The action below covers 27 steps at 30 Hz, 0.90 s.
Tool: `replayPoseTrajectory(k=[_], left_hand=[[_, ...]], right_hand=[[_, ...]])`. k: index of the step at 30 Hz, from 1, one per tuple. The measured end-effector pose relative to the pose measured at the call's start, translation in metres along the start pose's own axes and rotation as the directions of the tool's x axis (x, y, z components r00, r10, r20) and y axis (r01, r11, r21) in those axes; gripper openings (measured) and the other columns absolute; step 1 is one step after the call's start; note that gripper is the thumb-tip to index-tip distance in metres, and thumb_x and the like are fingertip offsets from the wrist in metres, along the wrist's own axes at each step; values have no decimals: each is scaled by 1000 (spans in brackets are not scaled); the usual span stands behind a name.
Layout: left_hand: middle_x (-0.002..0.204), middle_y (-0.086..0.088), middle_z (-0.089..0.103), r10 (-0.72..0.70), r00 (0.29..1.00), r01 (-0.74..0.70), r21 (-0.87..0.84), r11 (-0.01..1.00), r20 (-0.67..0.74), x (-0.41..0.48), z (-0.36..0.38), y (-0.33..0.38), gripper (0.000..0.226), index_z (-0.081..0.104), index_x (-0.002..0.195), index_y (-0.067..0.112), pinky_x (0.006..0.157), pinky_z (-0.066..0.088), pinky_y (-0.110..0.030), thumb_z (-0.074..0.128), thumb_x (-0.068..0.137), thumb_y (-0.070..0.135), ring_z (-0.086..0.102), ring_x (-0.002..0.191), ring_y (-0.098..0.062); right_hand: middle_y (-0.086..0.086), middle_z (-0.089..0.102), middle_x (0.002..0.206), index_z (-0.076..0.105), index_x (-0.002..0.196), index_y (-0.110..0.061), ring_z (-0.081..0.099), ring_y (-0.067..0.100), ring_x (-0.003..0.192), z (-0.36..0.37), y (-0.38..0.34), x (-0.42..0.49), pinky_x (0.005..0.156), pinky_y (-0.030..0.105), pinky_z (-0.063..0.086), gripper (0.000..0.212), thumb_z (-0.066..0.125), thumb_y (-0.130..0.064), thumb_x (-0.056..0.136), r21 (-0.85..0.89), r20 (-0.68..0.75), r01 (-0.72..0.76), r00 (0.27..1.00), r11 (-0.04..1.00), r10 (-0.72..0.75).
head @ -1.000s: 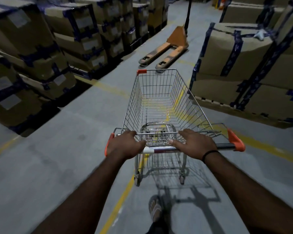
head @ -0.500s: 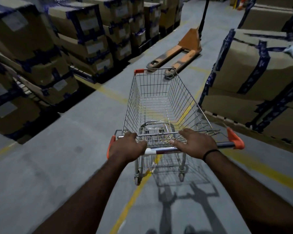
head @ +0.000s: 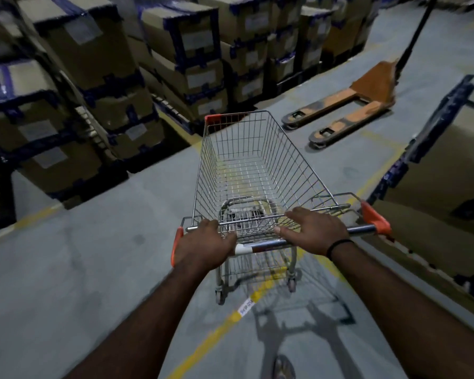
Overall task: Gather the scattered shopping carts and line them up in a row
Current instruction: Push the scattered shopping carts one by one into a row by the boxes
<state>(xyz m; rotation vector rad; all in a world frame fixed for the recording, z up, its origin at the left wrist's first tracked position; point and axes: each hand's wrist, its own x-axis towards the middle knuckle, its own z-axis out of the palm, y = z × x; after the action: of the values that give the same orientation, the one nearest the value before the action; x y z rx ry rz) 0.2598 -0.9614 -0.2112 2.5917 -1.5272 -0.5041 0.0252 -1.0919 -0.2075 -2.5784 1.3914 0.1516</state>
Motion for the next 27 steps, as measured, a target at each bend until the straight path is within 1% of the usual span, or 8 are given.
replayPoseTrajectory(k=[4,9,14,20,23,27], left_hand=[[143,4,54,-80,996,79,-20,997,-33,30,-4,21,70,54,135,28,118,16,-53,30,85,71,56,126,-20],[140,4,56,-163,985,162,-31,986,-47,70,-13,35,70,56,132,27,117,17,-53,30,84,71,57,124,-20],[142,3,55,-217,974,214,-64,975,-62,122,-26,36,73,55,135,26,119,13,-54,28,83,71,57,126,-21],[141,-1,55,-258,962,252,-72,965,-85,191,-44,28,76,56,134,22,118,14,-56,26,84,70,59,122,-24],[141,-2,55,-282,956,275,-85,958,-78,224,-54,25,75,55,134,22,118,13,-56,27,84,69,60,121,-24],[141,-3,55,-313,946,303,-111,946,-84,263,-67,20,72,56,134,21,118,12,-56,29,85,67,60,121,-24]], right_hand=[[-13,39,156,44,146,-39,47,19,137,-12,23,57,107,41,40,117,1,-103,58,-2,19,75,997,997,-75],[-15,43,152,46,143,-39,51,19,132,-23,36,121,103,42,42,102,13,-99,68,-16,33,161,986,987,-160],[-13,50,145,50,141,-36,55,20,127,-40,35,188,101,40,46,100,15,-97,69,-15,18,240,971,971,-240],[-14,49,149,49,142,-41,52,19,131,-54,26,276,107,42,42,111,12,-104,59,7,56,226,972,974,-226],[-15,44,152,48,144,-41,49,18,134,-65,21,316,109,42,40,111,10,-103,60,-16,66,267,962,964,-266],[-14,41,155,46,145,-41,47,19,137,-73,15,366,110,43,39,108,12,-103,62,-23,83,291,954,957,-288]])
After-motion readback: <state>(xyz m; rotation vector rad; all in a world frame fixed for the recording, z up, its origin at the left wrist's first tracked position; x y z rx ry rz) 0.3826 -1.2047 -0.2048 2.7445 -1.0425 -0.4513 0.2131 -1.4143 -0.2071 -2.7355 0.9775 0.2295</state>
